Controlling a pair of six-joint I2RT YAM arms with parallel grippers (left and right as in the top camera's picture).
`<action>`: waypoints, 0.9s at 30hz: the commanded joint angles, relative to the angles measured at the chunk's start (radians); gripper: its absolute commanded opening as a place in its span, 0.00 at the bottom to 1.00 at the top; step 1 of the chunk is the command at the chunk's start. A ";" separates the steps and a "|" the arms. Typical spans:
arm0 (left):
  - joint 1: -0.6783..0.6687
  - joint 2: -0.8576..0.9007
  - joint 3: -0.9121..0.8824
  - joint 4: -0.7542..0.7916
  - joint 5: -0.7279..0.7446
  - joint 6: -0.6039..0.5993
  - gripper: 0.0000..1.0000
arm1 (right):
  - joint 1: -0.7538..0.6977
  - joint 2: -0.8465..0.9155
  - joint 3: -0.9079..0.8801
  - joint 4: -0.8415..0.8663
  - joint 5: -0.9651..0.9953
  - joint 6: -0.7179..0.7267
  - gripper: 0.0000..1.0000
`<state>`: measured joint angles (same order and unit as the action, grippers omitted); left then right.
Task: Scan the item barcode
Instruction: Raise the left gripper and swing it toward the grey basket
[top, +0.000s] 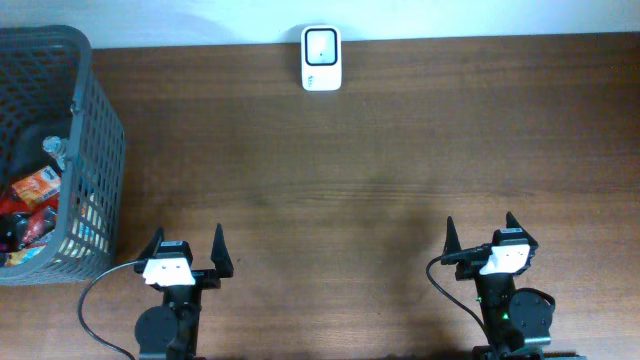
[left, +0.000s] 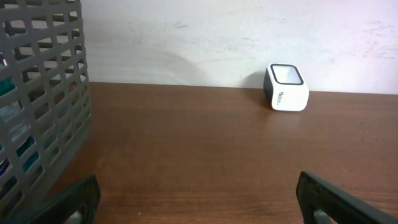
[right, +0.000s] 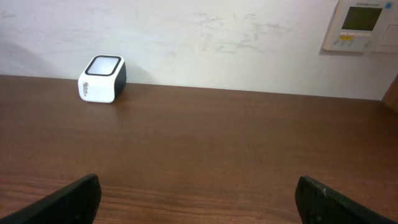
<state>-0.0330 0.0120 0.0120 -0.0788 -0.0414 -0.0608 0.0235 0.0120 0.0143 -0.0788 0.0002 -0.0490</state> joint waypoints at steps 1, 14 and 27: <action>0.003 -0.005 -0.003 -0.002 -0.006 0.009 0.99 | 0.009 -0.006 -0.009 -0.003 0.009 0.001 0.98; 0.003 -0.005 -0.003 -0.002 -0.006 0.009 0.99 | 0.009 -0.006 -0.009 -0.003 0.009 0.001 0.98; 0.003 -0.005 -0.003 0.623 0.546 -0.183 0.99 | 0.009 -0.006 -0.009 -0.003 0.009 0.001 0.98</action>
<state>-0.0322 0.0120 0.0105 0.4339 0.3573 -0.2153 0.0235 0.0120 0.0143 -0.0788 0.0002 -0.0494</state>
